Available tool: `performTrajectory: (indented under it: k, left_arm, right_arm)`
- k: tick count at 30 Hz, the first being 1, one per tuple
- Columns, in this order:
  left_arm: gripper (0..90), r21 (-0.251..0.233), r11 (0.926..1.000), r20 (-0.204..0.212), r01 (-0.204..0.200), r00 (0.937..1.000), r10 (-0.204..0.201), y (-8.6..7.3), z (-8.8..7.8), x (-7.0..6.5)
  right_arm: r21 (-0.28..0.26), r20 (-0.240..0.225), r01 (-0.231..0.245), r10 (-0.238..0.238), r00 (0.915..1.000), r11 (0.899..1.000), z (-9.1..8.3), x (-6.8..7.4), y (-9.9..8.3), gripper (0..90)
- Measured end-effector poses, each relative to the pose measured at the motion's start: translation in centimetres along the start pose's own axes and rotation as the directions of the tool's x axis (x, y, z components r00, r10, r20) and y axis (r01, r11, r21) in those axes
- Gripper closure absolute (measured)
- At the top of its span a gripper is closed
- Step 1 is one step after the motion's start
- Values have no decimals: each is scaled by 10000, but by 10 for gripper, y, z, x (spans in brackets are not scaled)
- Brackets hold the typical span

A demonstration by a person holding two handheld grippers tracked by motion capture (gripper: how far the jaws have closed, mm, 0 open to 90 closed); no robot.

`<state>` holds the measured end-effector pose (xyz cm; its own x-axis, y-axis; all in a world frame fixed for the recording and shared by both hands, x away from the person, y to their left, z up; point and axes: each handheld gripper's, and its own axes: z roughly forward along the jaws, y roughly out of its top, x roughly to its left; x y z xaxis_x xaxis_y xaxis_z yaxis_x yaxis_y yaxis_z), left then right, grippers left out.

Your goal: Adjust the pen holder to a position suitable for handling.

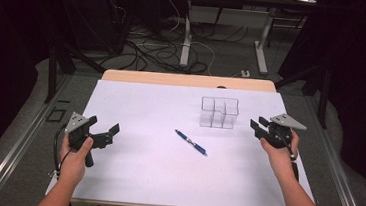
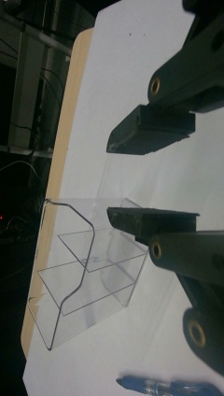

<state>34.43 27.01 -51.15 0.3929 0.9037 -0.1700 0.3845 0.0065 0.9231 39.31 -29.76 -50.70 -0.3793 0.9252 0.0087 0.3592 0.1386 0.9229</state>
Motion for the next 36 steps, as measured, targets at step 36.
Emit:
performTrajectory:
  k: [36]
  left_arm:
    - [46,199,9997,-41,118,9999,-118,-4,2,4]
  right_arm:
    - [1106,-96,125,-115,9999,9938,82,0,11,900]
